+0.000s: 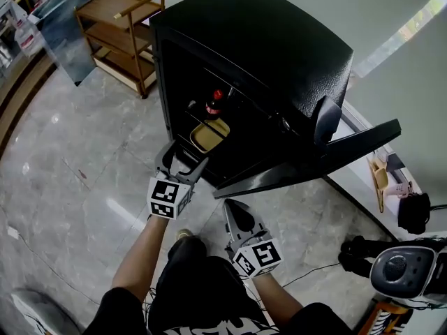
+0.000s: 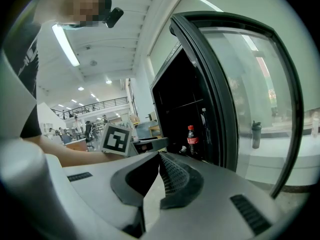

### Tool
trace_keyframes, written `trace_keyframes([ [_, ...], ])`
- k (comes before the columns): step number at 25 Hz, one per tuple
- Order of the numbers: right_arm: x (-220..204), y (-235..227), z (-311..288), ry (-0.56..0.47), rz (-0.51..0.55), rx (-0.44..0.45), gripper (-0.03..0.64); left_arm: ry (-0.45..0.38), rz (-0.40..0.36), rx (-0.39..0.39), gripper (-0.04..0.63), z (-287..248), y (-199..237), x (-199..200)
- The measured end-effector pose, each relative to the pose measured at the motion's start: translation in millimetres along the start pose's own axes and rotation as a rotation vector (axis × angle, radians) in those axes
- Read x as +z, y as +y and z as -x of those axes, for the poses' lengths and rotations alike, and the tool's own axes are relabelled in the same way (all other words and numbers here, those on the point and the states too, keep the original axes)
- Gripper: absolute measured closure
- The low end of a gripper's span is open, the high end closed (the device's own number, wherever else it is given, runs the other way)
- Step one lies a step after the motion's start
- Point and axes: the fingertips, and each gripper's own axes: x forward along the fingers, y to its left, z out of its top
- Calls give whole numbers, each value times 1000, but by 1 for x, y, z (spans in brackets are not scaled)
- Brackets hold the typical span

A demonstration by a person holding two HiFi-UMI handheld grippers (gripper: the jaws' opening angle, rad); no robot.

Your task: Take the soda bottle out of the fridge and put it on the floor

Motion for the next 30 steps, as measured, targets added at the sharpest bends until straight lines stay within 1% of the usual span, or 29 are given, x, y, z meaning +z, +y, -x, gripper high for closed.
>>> trace_keyframes([
  [2, -3, -3, 0, -1, -7, -10, 594, 0, -4, -3, 213, -18, 4, -4],
  [6, -7, -6, -5, 6, -12, -23, 594, -29, -49, 11, 215, -56, 17, -2],
  [8, -10, -8, -6, 12, -9, -26, 594, -31, -55, 12, 214, -79, 22, -6],
  [14, -25, -10, -12, 44, -16, -33, 594, -14, -70, 23, 215, -137, 42, -22],
  [18, -35, -11, -12, 88, -33, -46, 594, -4, -74, 20, 215, -169, 51, -31],
  [25, -49, -21, -8, 89, -39, -82, 594, 11, -98, -3, 216, -211, 56, -39],
  [27, -52, -24, -6, 91, -39, -89, 594, 9, -108, -9, 231, -217, 56, -36],
  [30, -53, -28, -2, 97, -35, -96, 594, 5, -111, -4, 282, -220, 57, -34],
])
